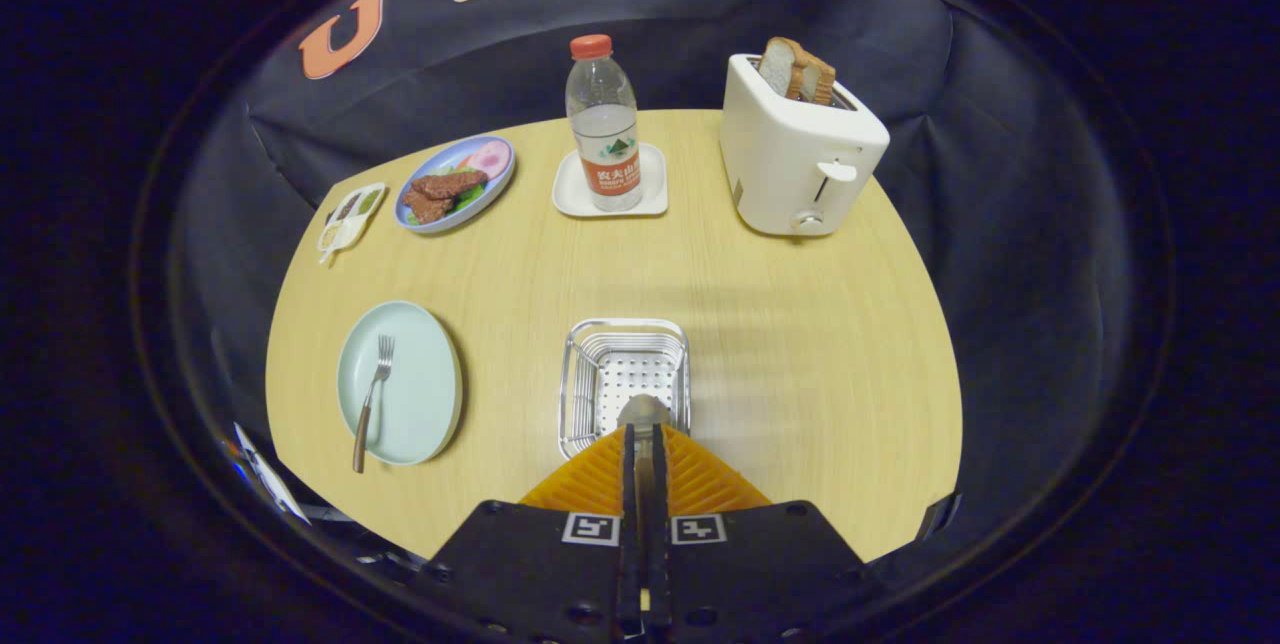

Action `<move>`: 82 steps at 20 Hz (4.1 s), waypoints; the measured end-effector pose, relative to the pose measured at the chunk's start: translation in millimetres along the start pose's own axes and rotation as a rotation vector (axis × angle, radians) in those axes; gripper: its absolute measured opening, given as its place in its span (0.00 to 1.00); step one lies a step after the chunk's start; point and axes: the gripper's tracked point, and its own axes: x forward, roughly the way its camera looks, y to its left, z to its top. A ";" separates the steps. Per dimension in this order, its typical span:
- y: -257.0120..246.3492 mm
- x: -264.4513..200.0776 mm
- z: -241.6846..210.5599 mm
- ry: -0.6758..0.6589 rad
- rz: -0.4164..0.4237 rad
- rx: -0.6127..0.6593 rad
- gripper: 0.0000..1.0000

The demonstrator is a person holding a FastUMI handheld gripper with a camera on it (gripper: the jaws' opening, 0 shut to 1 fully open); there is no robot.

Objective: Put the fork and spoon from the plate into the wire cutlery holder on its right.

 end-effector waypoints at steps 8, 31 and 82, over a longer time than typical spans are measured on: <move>14.0 -19.8 13.1 -0.090 0.014 -0.025 0.07; 226.2 17.6 -26.3 -0.098 0.145 -0.075 0.96; 75.7 -26.7 -26.7 -0.231 0.054 -0.056 0.02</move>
